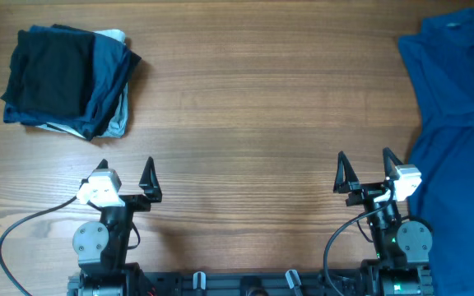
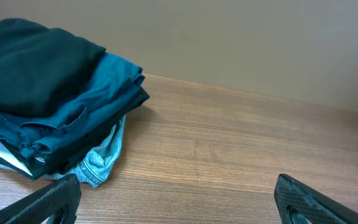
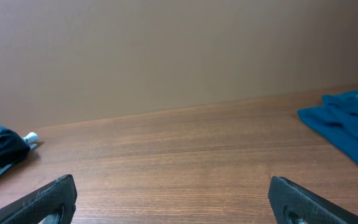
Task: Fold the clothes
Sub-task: 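Reach the right gripper to the teal polo shirt at the right edge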
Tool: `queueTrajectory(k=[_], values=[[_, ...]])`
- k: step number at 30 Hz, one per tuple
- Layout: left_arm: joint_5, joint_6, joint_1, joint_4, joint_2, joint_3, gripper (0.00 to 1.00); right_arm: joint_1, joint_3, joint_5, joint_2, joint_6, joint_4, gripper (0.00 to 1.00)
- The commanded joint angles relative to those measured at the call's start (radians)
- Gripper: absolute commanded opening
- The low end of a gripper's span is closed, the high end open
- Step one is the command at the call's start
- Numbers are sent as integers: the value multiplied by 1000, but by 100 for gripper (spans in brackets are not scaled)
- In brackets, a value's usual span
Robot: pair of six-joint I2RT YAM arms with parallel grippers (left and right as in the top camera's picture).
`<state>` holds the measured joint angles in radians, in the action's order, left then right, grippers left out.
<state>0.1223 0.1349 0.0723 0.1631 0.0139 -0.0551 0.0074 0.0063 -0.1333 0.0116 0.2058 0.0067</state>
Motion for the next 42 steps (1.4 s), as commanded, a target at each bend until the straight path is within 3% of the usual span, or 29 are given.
queueTrajectory(k=[1, 37, 41, 42], values=[[15, -19, 3, -7, -6, 9, 100, -6, -1, 11, -2, 11, 3, 100], [15, -19, 3, -7, -6, 9, 100, -6, -1, 16, -2, 4, 18, 100], [15, -19, 3, -7, -6, 9, 100, -6, 0, 24, -2, 171, 68, 100], [15, -19, 3, -7, -6, 9, 100, -6, 11, -5, -1, 148, 66, 100]])
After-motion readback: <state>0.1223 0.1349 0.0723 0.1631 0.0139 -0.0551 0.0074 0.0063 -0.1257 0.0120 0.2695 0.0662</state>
